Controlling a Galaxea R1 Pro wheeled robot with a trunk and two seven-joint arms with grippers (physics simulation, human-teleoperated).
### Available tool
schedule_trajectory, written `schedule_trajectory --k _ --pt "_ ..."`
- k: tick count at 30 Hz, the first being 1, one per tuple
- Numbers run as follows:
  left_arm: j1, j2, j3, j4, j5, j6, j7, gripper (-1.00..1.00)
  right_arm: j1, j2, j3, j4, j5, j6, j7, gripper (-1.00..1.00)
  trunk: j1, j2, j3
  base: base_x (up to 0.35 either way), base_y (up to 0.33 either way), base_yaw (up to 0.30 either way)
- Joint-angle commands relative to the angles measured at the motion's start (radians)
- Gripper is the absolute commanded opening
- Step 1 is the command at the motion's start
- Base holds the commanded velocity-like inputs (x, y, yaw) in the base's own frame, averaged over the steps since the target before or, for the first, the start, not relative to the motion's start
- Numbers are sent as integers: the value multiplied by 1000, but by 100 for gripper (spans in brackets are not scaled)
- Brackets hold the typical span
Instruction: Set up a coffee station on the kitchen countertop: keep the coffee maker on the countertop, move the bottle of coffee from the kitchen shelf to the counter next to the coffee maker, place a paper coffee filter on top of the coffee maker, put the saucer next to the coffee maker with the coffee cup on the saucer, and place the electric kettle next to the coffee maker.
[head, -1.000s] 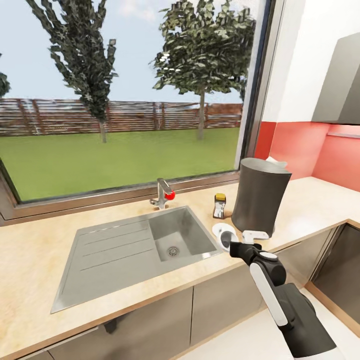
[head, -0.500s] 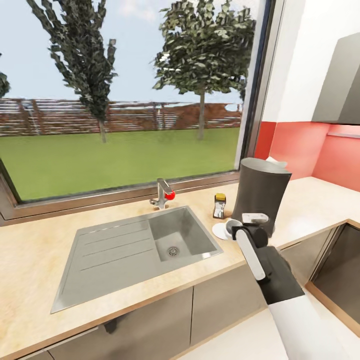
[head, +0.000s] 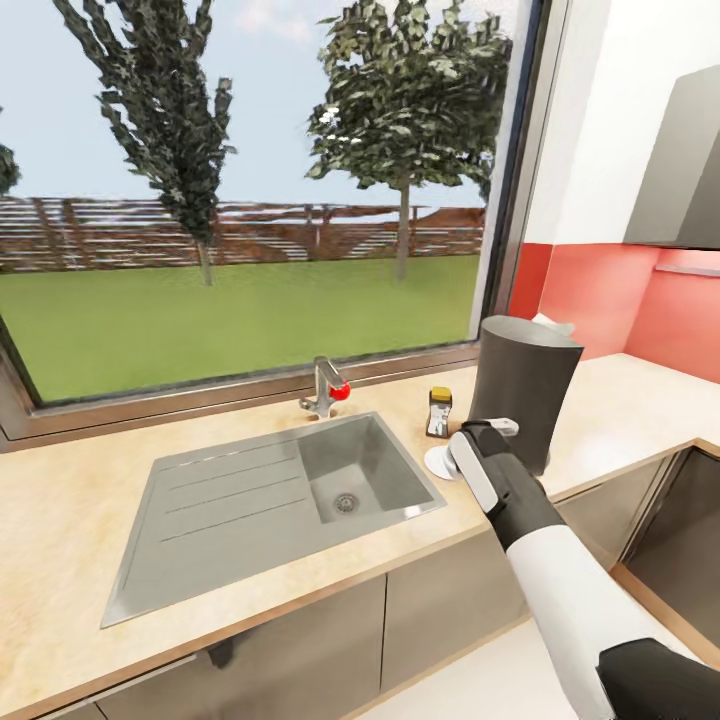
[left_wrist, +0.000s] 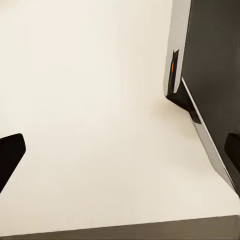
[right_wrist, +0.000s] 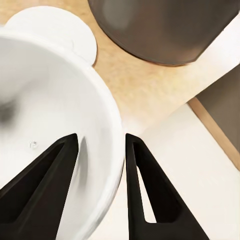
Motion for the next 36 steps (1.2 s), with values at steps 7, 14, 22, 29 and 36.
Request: schedule_trajectory --k 7,14,22,29,36 --pt "-1 1 6 5 -9 49 3 100 -3 -1 -13 2 -11 -4 -8 -100 1 -2 -2 251 0 0" --pt "-1 0 6 5 -9 70 4 100 -3 -3 -18 2 -12 -6 -7 -100 1 -2 -2 297 0 0" --pt "-1 0 6 5 -9 71 4 100 -2 -4 -18 6 -10 -6 -5 -100 1 -2 -2 62 0 0" --pt "-1 0 6 5 -9 71 4 100 -2 -5 -18 9 -10 -6 -5 -100 1 -2 -2 3 0 0" --pt "-1 0 6 5 -9 71 4 100 0 -6 -18 31 -11 -6 -4 -100 1 -2 -2 109 0 0"
